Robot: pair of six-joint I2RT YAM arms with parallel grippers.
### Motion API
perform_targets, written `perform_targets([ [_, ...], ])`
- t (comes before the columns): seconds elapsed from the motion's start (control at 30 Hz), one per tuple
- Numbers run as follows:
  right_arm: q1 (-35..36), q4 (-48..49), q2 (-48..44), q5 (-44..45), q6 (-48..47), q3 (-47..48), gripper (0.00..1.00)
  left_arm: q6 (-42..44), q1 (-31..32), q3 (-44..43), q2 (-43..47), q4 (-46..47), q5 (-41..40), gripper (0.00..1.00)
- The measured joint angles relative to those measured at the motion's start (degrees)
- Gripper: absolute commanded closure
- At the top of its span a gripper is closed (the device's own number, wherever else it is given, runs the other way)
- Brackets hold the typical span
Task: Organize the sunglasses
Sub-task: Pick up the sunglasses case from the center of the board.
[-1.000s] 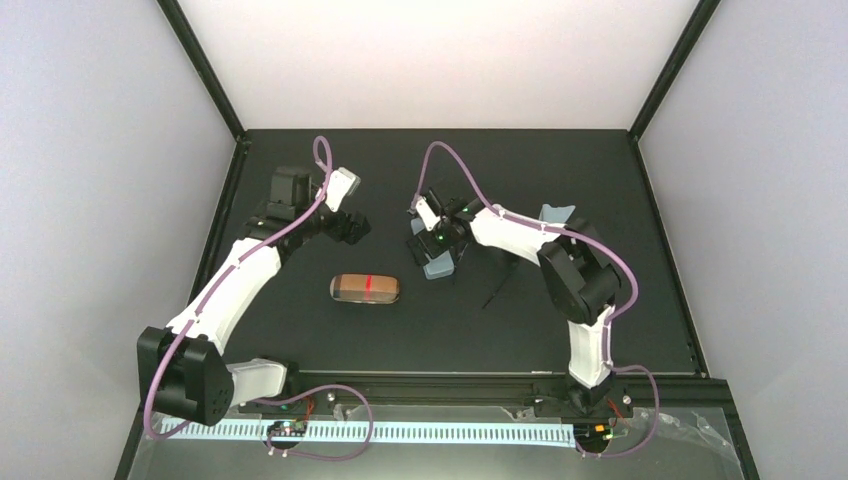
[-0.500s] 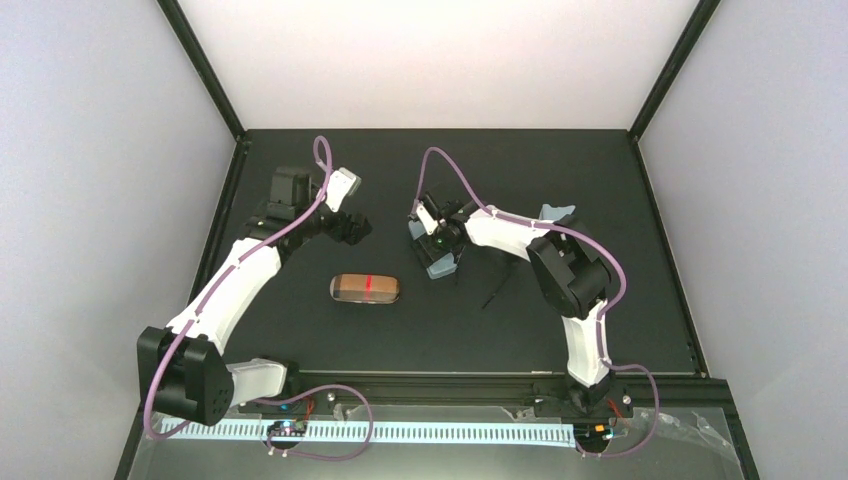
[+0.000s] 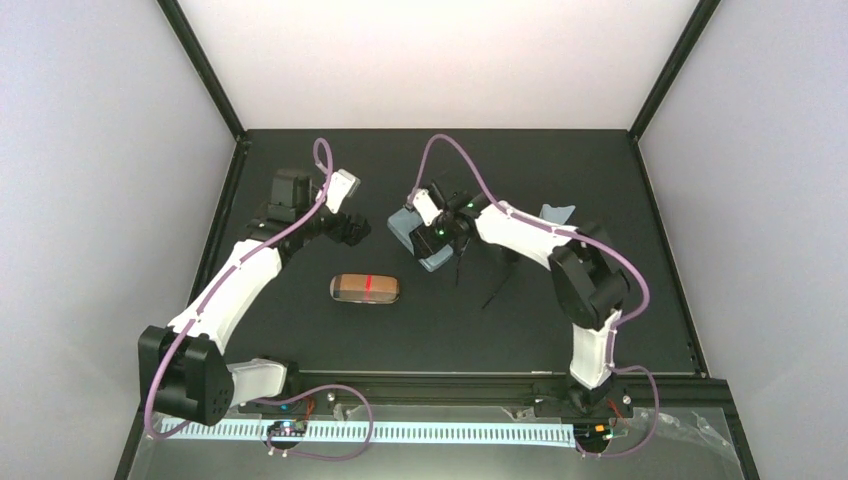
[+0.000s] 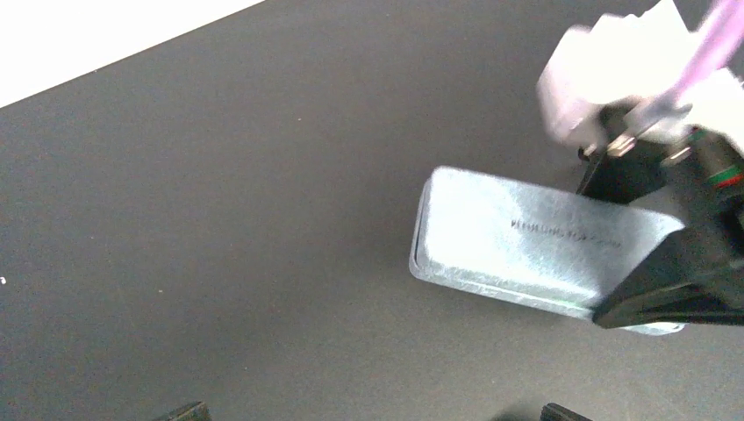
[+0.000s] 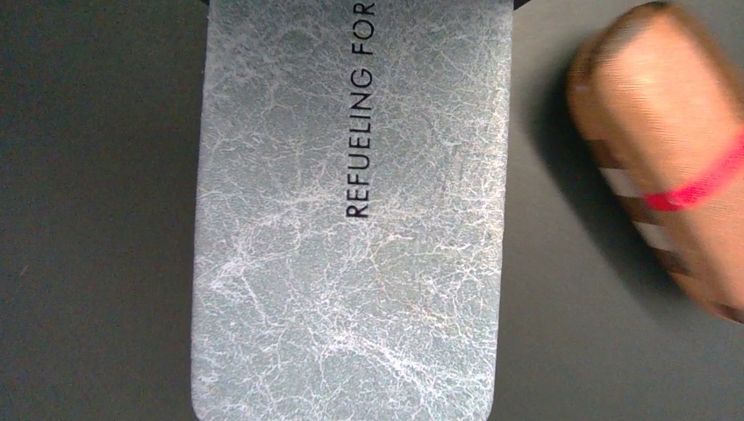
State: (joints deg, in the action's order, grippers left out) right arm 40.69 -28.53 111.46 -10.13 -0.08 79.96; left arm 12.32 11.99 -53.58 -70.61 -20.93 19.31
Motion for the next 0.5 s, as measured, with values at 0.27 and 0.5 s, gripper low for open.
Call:
perform_targets([
  [0.27,-5.4,4.0,-12.3,-12.7,0.2,-1.1,0.53,0.4,-0.3,0.3,0.0,1.1,7.0,0.01],
  [0.5,-10.4,7.8,-22.1,-23.8,-0.1,-5.1,0.58,1.3,-0.4,-0.1,0.3,4.2,25.0,0.01],
])
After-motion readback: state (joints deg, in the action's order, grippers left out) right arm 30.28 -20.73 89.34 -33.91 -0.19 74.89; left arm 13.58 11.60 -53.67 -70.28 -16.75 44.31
